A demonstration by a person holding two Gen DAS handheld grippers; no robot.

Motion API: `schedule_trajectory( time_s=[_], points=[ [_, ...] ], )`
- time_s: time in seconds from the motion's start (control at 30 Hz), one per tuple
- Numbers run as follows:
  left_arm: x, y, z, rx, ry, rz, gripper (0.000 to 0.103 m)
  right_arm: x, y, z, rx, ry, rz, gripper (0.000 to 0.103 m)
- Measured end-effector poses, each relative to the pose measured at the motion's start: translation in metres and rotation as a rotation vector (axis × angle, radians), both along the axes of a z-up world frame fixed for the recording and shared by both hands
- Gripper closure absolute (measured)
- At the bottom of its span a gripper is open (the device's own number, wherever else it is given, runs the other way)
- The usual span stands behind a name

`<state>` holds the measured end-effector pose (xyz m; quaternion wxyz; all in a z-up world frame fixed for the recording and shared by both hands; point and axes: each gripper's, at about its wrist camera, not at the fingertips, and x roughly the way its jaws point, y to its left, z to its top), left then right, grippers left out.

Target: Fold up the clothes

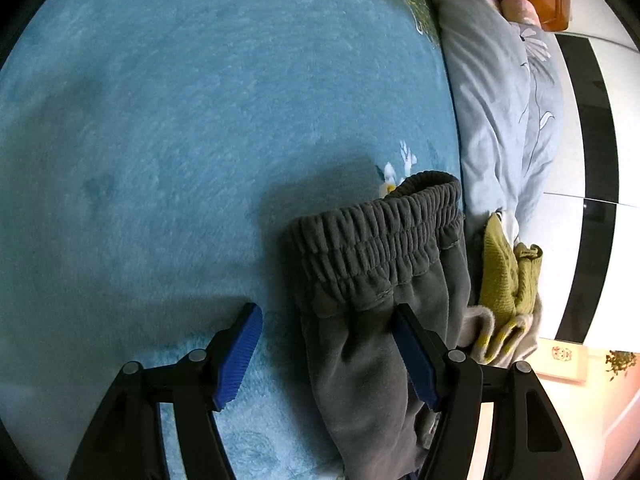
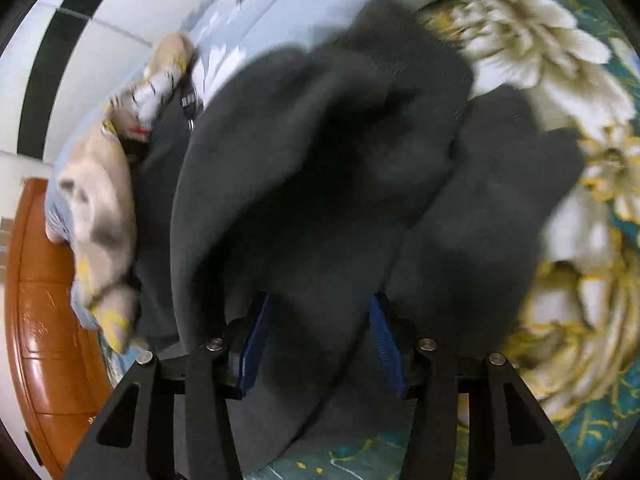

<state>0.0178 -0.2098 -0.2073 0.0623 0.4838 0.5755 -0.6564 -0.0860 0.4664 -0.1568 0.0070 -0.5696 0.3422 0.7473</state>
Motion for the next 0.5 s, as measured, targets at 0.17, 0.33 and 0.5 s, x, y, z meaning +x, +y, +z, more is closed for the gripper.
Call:
schedule_trajectory(
  time_s=[0.17,0.33,0.5],
  points=[
    [0.000,-0.003,0.001,0.007,-0.006,-0.006,0.032,-0.009,-0.003,-0.015,-0.027,-0.054,-0.082,0.051],
    [0.009,-0.008,0.000,0.011,0.000,-0.005,0.032,-0.013,-0.011,0.009,0.035,0.006,-0.069,0.100],
    [0.009,-0.011,0.003,0.014,0.010,-0.013,0.032,-0.004,-0.022,0.065,0.110,0.175,0.003,0.103]
  ],
)
